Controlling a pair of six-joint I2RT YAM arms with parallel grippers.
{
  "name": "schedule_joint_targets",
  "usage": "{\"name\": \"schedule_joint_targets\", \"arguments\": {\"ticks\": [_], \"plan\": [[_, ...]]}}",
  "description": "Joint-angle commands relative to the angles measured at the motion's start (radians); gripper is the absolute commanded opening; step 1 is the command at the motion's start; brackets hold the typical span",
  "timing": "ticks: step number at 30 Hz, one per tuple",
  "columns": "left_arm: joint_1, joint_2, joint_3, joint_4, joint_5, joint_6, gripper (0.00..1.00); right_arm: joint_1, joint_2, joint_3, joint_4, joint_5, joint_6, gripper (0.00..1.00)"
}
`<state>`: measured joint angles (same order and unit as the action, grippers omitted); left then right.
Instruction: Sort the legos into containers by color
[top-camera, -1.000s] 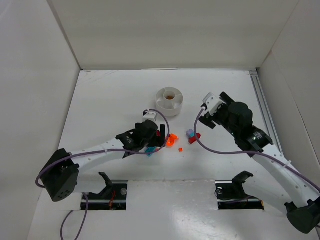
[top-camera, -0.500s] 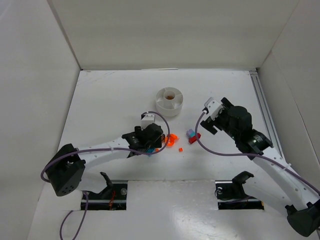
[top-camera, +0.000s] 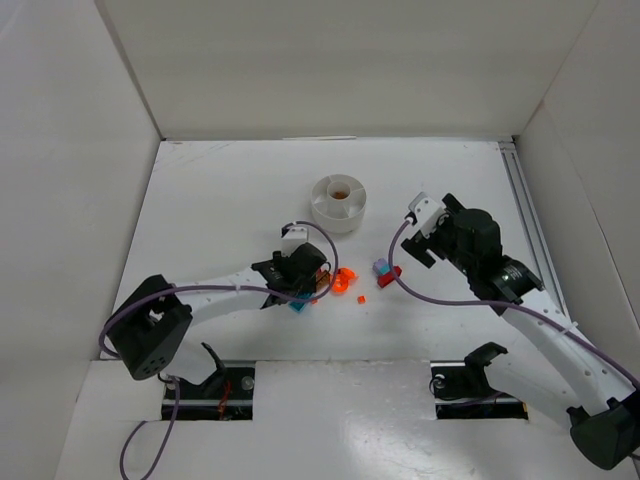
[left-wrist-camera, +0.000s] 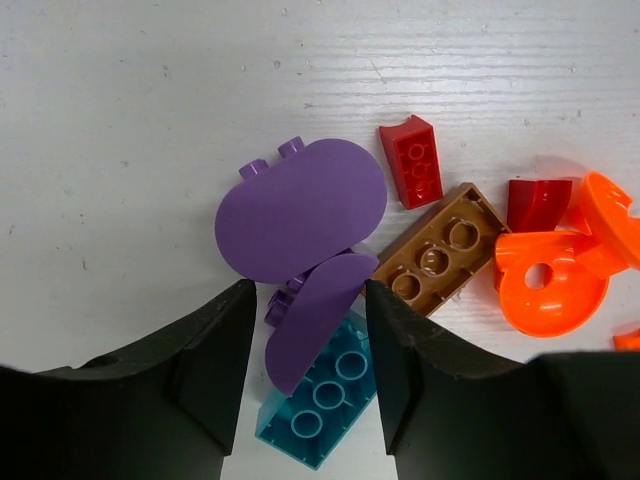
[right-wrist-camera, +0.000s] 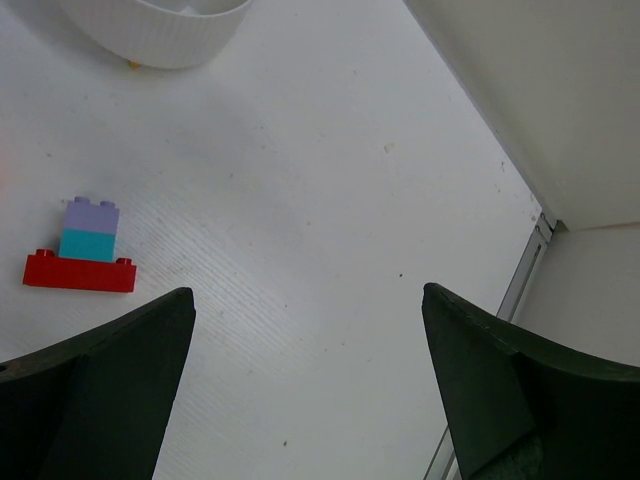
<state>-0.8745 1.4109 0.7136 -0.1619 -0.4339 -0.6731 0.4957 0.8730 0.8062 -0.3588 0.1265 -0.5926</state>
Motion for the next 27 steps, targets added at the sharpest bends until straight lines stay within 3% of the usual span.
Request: {"name": "schedule_joint_targets", "arguments": {"ticks": [1, 8, 16, 27], "plan": [[0.020, 0.025, 0.014, 0.001, -0.014, 0.010, 0.44, -0.016, -0.006, 0.008, 0.027, 0.009, 0.020, 0.99], [0.112, 0.037, 0.024, -0.053, -0.048, -0.037, 0.36, -0.025, 0.003, 0.008, 0.018, -0.002, 0.011, 0.99], [0.141, 0.008, 0.033, -0.090, -0.072, -0.039, 0.38, -0.034, 0.003, 0.008, 0.018, -0.013, 0.002, 0.99], [0.132, -0.078, 0.023, -0.027, 0.092, 0.055, 0.42, -0.043, -0.006, -0.001, 0.018, -0.022, 0.002, 0.99]]}}
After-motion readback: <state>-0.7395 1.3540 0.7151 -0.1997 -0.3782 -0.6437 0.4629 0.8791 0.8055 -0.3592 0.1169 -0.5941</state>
